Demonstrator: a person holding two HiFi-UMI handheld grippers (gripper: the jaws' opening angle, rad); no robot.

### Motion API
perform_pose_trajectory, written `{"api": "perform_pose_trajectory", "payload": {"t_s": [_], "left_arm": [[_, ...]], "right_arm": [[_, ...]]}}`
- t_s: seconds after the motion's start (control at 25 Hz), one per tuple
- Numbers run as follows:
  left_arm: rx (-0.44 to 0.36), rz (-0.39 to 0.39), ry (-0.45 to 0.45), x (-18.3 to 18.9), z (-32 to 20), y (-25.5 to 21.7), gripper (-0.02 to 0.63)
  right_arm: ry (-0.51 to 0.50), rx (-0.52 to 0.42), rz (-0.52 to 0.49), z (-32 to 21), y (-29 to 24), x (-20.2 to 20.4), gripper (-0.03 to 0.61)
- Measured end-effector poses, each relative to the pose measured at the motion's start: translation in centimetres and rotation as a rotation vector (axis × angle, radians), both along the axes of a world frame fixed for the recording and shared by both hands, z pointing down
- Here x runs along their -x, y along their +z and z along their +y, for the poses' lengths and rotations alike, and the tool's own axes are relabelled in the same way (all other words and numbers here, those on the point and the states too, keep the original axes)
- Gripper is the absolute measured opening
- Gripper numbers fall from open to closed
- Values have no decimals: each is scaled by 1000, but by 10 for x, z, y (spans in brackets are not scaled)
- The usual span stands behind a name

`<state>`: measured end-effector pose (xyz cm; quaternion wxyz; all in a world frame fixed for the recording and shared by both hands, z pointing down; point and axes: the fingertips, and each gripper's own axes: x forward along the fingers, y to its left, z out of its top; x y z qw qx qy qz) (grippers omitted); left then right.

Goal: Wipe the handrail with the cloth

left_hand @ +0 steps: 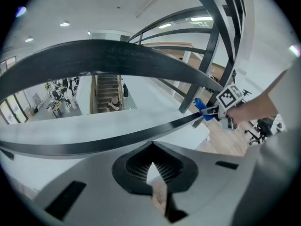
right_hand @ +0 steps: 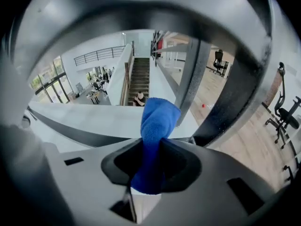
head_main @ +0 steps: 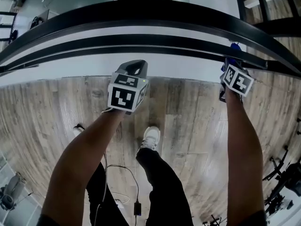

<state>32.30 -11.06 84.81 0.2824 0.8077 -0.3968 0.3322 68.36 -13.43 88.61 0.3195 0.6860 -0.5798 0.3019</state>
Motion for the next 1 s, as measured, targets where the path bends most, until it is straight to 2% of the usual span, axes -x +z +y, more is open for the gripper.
{"api": "perform_pose_trajectory", "payload": {"t_s": [0.12,0.32,0.4,0.48,0.6,0.68,0.76,0.88,1.0], "left_arm": [[8,38,-47,16,14,-23,3],[61,160,-114,50,68,-84,3],[51,183,-153,69,88,-116,3],[37,191,-184,90,115,-153,3],[54,188,-226,124,184,-218,3],[55,213,-260,144,216,-264,3],[6,246,-275,165,221,-311,3],[-93,253,-234,201,234,-389,3],[-154,234,-181,243,278,-461,3]], "right_arm": [[-48,-84,-48,16,-24,45,110],[-213,-151,-207,83,-91,161,110],[-268,-180,-258,110,-132,203,110],[-325,-204,-261,144,-180,239,110],[-385,-176,-243,223,-256,286,110],[-393,-156,-216,268,-298,304,110],[-380,-178,-188,284,-336,320,110],[-339,-221,-174,308,-401,353,110],[-298,-255,-196,352,-476,398,110]]}}
